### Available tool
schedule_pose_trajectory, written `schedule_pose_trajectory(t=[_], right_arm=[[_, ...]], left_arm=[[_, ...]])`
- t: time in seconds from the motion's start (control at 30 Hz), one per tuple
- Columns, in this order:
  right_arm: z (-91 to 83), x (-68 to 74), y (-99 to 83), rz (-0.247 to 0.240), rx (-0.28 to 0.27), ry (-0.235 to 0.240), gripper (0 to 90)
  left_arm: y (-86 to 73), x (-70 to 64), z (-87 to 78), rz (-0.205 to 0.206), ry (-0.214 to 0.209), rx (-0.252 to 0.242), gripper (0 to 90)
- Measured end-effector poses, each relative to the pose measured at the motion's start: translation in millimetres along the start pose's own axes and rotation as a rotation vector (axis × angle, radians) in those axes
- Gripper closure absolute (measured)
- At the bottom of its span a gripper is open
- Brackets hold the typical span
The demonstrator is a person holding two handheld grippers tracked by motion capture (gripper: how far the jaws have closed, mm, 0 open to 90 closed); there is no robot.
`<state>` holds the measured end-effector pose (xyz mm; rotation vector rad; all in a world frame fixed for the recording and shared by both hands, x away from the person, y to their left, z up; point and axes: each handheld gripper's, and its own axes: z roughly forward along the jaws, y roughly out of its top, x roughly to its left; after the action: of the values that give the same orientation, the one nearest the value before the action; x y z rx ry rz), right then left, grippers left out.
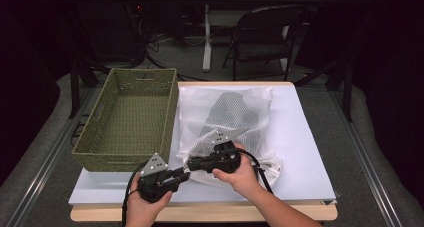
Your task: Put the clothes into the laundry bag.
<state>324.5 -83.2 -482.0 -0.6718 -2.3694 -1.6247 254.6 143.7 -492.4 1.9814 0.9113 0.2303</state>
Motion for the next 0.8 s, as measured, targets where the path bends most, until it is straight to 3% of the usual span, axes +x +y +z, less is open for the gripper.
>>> schedule_pose_trajectory(t=[0.13,0.33,0.53,0.7,0.8], right_arm=[[-0.8,-1.2,-2.4,0.006,0.009,-0.009,87.0],[-4.2,-2.2,-5.1,-0.012,0.017,-0.042,87.0],[-13.4,-15.5,-12.3,0.023,0.026,-0.086,87.1],[-35.8,-25.3,-21.2,0.043,0.022,-0.145,87.0],[-52.1,-27.9,-26.2,0.047,0.008,-0.166,87.0]], left_arm=[[-1.3,-0.9,1.1,0.017,0.026,0.01,83.6],[-1.6,-1.6,1.1,0.027,0.04,0.008,86.5],[-3.5,1.2,-2.4,0.015,0.063,0.006,87.2],[-6.7,9.3,-6.8,-0.001,0.085,0.018,87.1],[-7.6,12.6,-5.6,-0.015,0.076,0.024,86.8]])
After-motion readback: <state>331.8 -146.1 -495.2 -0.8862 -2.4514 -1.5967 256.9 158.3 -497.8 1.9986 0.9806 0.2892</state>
